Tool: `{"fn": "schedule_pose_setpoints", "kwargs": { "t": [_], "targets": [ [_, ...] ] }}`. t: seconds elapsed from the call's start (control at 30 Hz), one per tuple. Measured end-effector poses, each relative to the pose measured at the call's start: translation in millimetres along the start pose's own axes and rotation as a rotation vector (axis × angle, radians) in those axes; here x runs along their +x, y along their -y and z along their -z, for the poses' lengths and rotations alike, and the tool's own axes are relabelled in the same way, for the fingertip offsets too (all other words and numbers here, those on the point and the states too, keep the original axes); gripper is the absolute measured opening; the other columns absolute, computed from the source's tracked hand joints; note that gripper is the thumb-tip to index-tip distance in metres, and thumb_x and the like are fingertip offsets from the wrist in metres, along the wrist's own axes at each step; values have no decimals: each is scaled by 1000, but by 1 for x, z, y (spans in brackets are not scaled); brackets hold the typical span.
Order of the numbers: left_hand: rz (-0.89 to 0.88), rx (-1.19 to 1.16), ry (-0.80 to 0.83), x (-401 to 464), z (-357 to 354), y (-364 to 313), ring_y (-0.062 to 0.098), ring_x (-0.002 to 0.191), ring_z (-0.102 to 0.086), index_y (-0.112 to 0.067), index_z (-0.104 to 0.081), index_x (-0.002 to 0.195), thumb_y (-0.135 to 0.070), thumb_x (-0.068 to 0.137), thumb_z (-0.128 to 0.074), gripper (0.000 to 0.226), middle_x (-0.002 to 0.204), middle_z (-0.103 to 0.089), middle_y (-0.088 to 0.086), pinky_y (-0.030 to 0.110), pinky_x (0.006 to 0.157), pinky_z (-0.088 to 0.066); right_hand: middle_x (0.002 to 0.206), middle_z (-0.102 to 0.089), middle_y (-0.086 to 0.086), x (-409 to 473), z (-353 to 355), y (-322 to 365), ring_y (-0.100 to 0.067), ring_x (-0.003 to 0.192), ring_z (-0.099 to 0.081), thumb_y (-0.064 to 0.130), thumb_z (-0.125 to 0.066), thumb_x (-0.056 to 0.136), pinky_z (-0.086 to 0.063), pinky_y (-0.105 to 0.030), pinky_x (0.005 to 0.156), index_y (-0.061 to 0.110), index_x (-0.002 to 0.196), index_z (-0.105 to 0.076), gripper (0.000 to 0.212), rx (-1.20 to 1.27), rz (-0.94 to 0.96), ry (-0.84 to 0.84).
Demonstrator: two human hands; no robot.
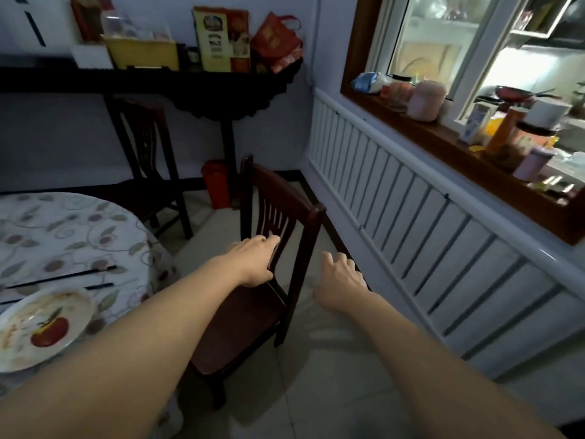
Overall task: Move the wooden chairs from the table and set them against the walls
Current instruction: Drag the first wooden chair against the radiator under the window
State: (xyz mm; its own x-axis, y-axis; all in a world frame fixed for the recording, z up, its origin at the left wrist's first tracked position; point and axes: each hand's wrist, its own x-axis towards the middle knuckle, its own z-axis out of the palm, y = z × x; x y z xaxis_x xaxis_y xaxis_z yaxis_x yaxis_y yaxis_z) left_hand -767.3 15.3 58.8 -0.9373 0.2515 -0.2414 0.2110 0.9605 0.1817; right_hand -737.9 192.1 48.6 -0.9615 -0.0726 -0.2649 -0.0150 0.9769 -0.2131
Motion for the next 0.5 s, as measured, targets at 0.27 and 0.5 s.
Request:
{"fn": "schedule_pose_setpoints", "kwargs": {
  "t": [0.27,0.5],
  "targets": [
    [45,52,-53,115,26,47,28,133,-34,-19,-21,143,-25,84,-62,72,147,-32,6,45,106,-33,139,-33,-15,144,22,31,-33,127,-34,27,-61,85,-35,-44,103,14,141,-21,70,54,101,-57],
    [89,55,-53,230,40,75,26,140,-21,-19,-16,146,-10,85,-59,75,154,-17,5,46,108,-27,138,-35,-17,277,38,39,-32,124,-39,25,-62,84,-37,-42,103,13,142,-17,74,41,136,-76]
  ]
}}
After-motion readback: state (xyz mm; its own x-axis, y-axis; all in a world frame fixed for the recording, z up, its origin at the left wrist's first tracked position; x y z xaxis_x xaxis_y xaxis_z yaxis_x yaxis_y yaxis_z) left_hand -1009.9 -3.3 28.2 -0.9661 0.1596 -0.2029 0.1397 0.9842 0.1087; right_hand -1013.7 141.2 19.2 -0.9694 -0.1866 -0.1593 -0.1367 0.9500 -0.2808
